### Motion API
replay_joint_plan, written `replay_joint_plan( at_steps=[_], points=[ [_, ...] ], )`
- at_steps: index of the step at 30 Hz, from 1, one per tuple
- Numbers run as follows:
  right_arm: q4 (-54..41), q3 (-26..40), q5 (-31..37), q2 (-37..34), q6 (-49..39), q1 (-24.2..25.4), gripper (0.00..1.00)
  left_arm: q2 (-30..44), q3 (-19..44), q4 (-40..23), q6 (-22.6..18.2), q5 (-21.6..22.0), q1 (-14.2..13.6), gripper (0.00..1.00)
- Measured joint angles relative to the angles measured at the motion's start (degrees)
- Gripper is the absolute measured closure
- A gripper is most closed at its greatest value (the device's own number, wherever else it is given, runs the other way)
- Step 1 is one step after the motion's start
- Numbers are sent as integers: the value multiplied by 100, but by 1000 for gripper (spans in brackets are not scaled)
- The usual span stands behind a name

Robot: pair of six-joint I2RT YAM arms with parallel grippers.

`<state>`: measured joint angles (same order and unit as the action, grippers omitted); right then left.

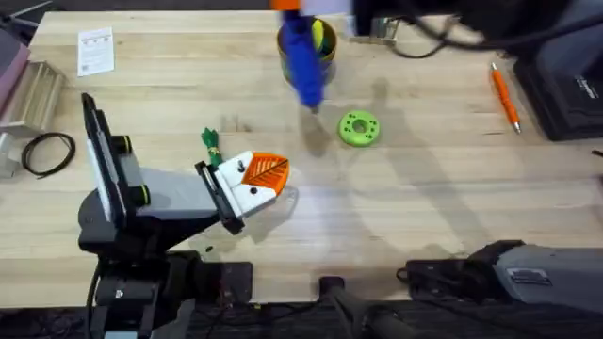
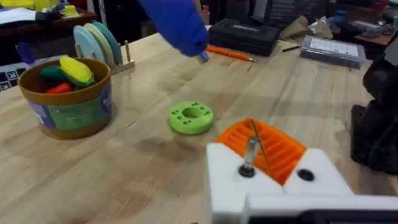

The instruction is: Pick up the gripper from the table and insert it into the empty holder that is missing its gripper. Then pick up a screw, insert it into the mounting hole, and use the screwdriver to tighten it. Finally, clean up the table by picking up the vegetable and placing it into the bucket.

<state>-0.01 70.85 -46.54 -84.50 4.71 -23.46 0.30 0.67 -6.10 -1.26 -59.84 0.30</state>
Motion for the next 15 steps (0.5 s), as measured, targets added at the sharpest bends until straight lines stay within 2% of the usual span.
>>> replay_joint_plan(
  at_steps=[3, 8, 15],
  points=[
    [-1352, 237, 796, 289, -592, 447, 981, 1, 0, 0, 0, 0, 0, 997],
    [-2899, 445, 2121, 632, -2078, 1119, 981, 2, 0, 0, 0, -1, 0, 997],
    [-4546, 461, 3378, 115, -4768, 1594, 981, 0, 0, 2, 0, -2, 0, 997]
  ],
)
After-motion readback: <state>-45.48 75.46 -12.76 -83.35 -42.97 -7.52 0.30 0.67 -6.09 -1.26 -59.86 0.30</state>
